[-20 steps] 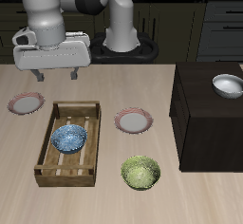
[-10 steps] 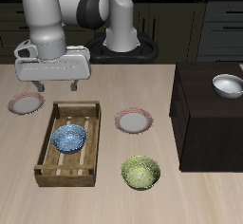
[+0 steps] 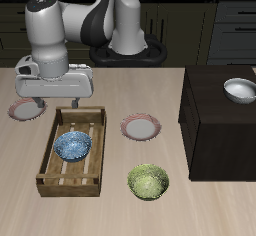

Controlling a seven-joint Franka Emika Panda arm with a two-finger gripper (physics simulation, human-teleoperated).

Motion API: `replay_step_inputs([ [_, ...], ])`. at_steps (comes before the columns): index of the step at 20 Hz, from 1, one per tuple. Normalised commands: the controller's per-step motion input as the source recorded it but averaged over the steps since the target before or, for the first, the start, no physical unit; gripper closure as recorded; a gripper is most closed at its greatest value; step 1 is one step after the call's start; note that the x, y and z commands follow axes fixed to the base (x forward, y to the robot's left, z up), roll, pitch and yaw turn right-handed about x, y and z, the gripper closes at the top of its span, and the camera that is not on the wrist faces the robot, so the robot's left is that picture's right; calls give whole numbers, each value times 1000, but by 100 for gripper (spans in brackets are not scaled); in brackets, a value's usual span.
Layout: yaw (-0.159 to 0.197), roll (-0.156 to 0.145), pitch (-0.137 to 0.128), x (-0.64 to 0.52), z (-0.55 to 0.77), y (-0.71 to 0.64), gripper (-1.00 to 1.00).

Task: Stack the blue bowl on the green bowl

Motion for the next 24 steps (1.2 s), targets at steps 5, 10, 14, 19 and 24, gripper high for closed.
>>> replay_step_inputs([
  [5, 6, 4, 21, 31, -297, 111, -100],
  [10, 8, 8, 43, 18, -328, 97, -100],
  [14, -1, 8, 30, 48, -230, 119, -100],
  [19, 0, 15, 29, 23, -222, 76, -100],
  [24, -3, 24, 22, 20, -193, 154, -100],
])
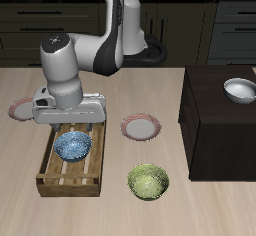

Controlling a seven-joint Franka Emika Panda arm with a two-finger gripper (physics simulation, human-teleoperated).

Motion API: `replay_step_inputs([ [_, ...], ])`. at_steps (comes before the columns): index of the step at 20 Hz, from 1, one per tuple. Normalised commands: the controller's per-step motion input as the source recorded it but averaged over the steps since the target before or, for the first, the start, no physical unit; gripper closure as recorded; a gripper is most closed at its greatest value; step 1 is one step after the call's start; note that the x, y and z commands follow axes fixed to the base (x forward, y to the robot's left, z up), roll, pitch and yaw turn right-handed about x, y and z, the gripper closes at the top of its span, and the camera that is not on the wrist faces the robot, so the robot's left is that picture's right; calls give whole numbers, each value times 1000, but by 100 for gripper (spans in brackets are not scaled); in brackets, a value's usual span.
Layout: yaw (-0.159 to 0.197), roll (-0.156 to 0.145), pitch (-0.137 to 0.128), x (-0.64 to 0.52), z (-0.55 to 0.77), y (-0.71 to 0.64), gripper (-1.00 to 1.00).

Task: Stack the blue bowl on the green bowl

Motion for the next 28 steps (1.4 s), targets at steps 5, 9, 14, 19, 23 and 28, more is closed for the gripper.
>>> replay_step_inputs([
  [5, 4, 18, 28, 1, -231, 146, -100],
  [9, 15, 13, 34, -30, -239, 58, -100],
  [14, 16, 17, 40, -54, -298, 69, -100],
  [19, 7, 21, 53, -66, -291, 113, -100],
  [23, 11, 72, 14, -180, -164, 220, 100],
  [28, 9, 11, -6, -37, 71, 14, 100],
])
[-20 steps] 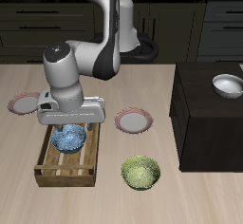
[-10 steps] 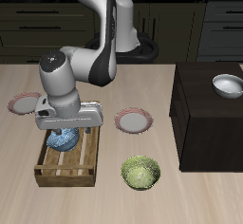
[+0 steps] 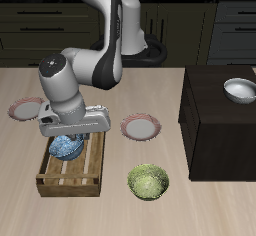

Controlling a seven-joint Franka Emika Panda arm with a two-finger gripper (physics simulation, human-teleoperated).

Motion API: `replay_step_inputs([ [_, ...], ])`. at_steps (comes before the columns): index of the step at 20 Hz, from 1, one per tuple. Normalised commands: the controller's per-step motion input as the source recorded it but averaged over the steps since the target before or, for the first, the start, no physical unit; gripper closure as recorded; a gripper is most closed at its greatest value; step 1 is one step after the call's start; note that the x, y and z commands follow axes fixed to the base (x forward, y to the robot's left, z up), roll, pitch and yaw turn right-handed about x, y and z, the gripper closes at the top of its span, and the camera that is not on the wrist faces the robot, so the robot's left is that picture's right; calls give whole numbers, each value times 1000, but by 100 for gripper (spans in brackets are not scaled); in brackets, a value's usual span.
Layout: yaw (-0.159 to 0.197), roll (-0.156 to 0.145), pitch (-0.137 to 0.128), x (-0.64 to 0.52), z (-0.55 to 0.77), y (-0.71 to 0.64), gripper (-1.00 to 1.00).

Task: Stack the blue bowl on the green bowl

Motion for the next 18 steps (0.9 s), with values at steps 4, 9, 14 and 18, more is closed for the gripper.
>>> replay_step_inputs([
  [4, -1, 23, -11, -16, 129, 1, 100],
  [9, 21, 13, -34, -26, 219, 9, 100],
  [14, 26, 9, -57, -113, 384, 73, 100],
  [18, -23, 2, -59, -134, 475, 61, 100],
])
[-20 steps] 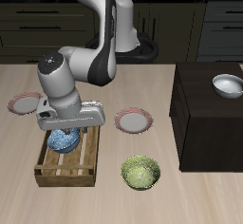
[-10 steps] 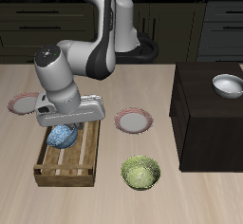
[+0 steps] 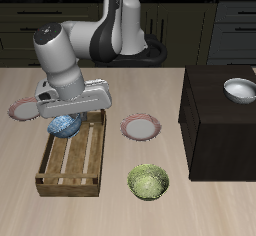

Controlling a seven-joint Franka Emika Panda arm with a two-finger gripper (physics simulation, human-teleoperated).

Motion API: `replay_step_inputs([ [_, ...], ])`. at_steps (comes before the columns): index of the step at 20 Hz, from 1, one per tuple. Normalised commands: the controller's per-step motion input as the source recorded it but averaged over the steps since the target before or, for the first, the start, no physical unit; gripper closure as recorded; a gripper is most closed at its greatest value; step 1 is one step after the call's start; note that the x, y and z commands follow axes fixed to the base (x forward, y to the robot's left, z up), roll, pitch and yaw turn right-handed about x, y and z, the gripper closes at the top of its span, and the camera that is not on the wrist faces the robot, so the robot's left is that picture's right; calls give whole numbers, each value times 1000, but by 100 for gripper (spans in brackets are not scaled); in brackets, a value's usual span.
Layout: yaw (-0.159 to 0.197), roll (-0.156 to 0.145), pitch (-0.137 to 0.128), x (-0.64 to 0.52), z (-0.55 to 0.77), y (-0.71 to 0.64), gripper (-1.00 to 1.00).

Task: Stack the blue bowl on the green bowl

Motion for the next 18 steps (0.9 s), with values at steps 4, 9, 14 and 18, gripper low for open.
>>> replay_step_inputs([
  [4, -33, -7, -44, -107, 431, 73, 100],
  [9, 2, -34, -53, -50, 414, 24, 100],
  [14, -8, 9, -63, -98, 511, 70, 100],
  [18, 10, 26, -33, -99, 358, 191, 100],
])
